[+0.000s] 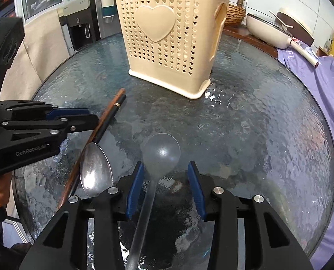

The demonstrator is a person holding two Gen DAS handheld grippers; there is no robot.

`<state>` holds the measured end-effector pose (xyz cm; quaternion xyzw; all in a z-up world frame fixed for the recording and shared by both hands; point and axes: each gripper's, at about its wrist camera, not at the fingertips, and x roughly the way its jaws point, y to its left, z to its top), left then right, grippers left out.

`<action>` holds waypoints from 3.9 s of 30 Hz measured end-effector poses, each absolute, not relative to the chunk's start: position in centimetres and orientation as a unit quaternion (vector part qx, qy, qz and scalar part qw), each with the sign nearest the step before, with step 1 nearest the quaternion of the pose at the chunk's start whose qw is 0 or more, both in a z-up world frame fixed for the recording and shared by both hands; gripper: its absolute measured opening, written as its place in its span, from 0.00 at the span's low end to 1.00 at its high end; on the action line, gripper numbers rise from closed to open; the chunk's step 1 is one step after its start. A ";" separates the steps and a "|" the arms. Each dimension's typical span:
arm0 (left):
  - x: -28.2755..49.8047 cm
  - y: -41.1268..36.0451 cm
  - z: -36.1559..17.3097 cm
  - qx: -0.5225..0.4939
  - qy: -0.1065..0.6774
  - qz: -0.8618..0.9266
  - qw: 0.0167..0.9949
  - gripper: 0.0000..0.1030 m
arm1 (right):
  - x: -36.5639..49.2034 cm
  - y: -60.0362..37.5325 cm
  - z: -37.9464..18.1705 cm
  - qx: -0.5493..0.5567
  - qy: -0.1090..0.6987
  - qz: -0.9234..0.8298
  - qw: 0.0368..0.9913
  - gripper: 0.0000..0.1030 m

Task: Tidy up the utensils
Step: 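Close the right tool on the clear plastic spoon while the left tool grips the wooden chopstick, then lift the wooden chopstick and clear spoon and carry both over the holder, then lower the chopstick and spoon into the holder and open both tools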

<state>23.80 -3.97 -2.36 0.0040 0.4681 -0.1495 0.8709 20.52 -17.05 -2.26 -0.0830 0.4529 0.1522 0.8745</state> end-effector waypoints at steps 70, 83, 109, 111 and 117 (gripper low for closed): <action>22.4 -1.6 8.5 -0.003 0.333 -0.158 0.930 0.07 | 18.9 -20.0 6.1 -0.019 0.352 0.233 0.906 0.34; 19.8 -1.0 11.6 -0.006 0.292 -0.169 0.941 0.07 | 17.8 -19.9 9.1 -0.024 0.326 0.246 0.913 0.34; 23.7 -2.7 30.2 0.001 0.159 -0.192 0.968 0.06 | 25.0 -21.2 22.8 0.003 0.243 0.232 0.942 0.34; 24.9 -3.4 31.4 0.001 0.160 -0.191 0.968 0.06 | 26.0 -21.1 23.7 0.000 0.238 0.226 0.945 0.34; 28.1 -4.6 31.8 -0.001 0.172 -0.178 0.969 0.06 | 28.3 -20.5 24.1 -0.014 0.218 0.205 0.954 0.34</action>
